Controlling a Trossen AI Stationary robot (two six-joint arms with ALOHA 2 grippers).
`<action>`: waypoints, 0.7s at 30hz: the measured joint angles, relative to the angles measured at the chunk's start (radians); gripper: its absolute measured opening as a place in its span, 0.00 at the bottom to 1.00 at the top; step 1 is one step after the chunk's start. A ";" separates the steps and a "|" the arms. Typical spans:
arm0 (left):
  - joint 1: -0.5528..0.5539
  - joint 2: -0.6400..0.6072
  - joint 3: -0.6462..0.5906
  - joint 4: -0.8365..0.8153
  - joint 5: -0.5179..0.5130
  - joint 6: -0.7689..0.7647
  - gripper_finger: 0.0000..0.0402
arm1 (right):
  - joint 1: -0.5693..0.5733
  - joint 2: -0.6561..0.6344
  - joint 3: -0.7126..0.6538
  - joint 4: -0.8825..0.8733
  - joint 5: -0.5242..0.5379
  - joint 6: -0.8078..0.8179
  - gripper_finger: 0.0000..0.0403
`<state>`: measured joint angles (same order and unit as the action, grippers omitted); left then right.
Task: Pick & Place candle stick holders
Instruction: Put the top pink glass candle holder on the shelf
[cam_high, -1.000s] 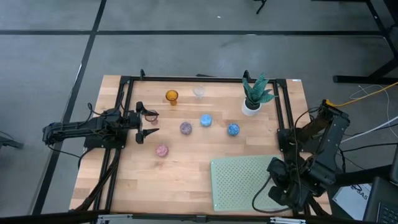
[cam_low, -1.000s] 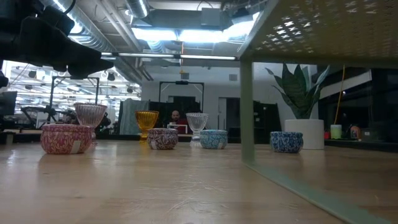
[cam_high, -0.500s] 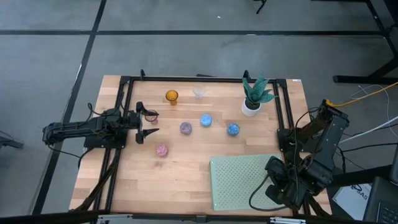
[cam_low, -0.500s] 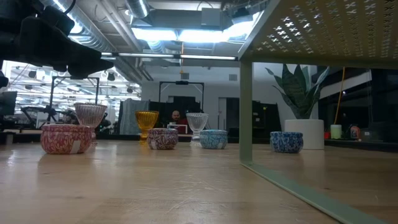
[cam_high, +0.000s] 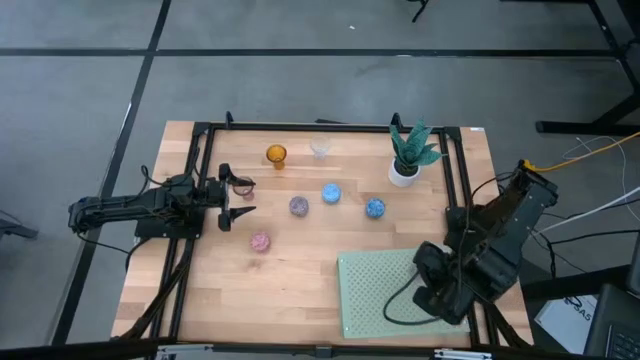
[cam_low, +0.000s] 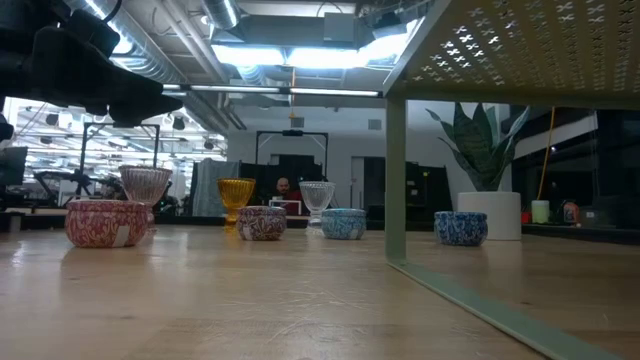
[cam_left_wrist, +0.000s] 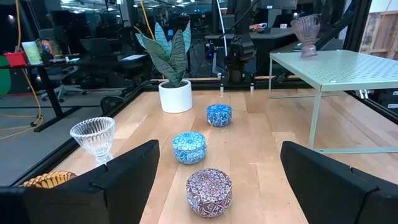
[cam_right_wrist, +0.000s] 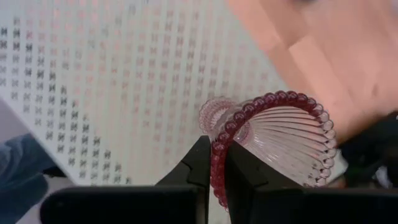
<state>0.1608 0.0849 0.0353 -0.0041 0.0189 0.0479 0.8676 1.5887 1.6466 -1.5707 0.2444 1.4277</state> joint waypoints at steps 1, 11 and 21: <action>0.000 0.000 0.000 0.000 0.000 0.000 0.83 | -0.012 0.001 0.000 0.000 0.000 -0.031 0.06; 0.000 0.000 0.000 0.000 0.000 0.000 0.83 | -0.068 0.033 0.003 -0.001 0.007 -0.423 0.06; 0.000 0.000 0.000 0.000 0.000 0.000 0.83 | -0.067 0.038 0.004 0.060 0.005 -0.577 0.07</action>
<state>0.1608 0.0849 0.0353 -0.0044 0.0189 0.0479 0.8005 1.6268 1.6508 -1.5105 0.2491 0.8506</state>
